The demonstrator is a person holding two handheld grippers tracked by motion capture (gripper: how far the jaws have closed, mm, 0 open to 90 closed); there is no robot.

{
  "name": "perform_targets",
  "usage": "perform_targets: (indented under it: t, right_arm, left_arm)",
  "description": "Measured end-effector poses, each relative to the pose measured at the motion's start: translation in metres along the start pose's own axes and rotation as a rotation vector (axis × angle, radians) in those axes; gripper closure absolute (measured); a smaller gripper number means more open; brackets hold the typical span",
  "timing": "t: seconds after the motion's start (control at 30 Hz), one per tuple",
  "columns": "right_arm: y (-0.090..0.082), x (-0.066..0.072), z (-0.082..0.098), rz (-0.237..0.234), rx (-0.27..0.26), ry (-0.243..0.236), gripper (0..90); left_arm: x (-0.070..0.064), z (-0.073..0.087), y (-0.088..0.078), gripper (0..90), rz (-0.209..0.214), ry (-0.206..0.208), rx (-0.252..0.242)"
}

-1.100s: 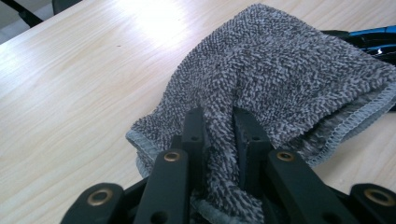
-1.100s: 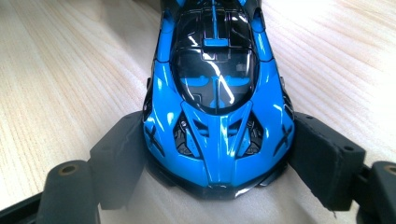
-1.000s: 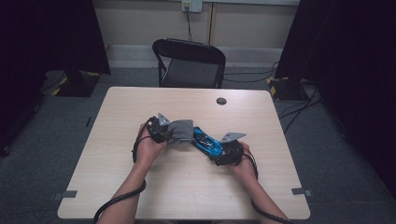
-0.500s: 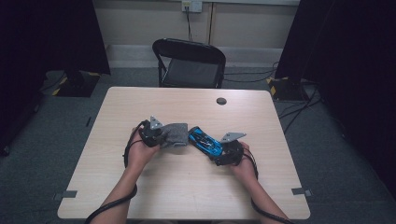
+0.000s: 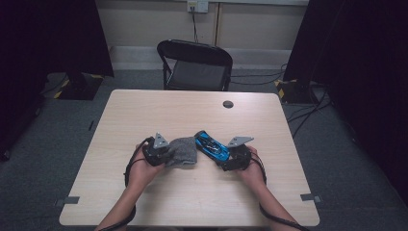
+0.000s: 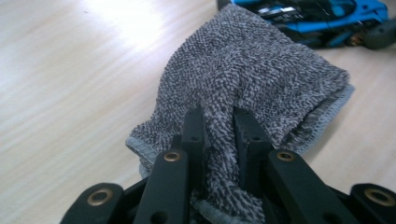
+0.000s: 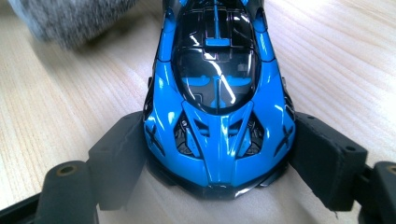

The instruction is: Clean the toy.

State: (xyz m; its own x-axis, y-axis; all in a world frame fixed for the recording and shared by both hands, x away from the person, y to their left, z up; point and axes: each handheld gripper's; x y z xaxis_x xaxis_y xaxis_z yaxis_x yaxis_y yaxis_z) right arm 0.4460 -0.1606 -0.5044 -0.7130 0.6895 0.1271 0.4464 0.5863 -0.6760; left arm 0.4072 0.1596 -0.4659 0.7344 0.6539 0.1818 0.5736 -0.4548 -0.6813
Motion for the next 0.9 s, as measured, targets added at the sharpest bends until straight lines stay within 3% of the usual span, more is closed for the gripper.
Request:
perform_targets:
  t: [0.37, 0.43, 0.6, 0.7, 0.8, 0.9]
  right_arm:
    - [-0.003, -0.003, -0.003, -0.001, 0.001, 0.031, 18.4]
    - [-0.005, -0.003, -0.005, -0.018, -0.008, 0.036, 18.2]
    - [-0.016, -0.002, -0.016, -0.002, -0.036, 0.020, 17.8]
    - [-0.021, -0.003, -0.026, -0.015, -0.068, 0.034, 19.6]
    - [-0.019, -0.005, -0.035, -0.030, -0.088, 0.074, 23.9]
    - [-0.011, -0.002, -0.043, -0.019, -0.084, 0.047, 27.3]
  left_arm:
    - [-0.006, 0.006, 0.002, 76.2, 0.014, -0.011, -0.010]
    - [-0.006, 0.006, 0.002, 76.3, 0.012, -0.006, -0.010]
    - [-0.008, 0.005, 0.001, 76.2, 0.016, -0.004, -0.011]
    - [-0.010, 0.004, 0.001, 76.2, 0.026, 0.002, -0.009]
    - [-0.014, 0.003, 0.001, 76.2, 0.052, 0.005, -0.015]
    - [-0.019, 0.003, 0.002, 76.2, 0.073, 0.013, -0.011]
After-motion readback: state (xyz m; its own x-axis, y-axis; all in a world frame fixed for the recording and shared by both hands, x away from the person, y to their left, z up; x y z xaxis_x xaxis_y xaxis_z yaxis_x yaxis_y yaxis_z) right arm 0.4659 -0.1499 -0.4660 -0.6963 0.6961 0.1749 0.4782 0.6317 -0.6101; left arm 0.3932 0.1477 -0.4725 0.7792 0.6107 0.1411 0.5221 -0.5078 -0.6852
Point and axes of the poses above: each handheld gripper's, and its own axes: y roughly forward along the jaws, z roughly out of its underside, x roughly to its left, and after that the axes turned 9 degrees about y, right-handed
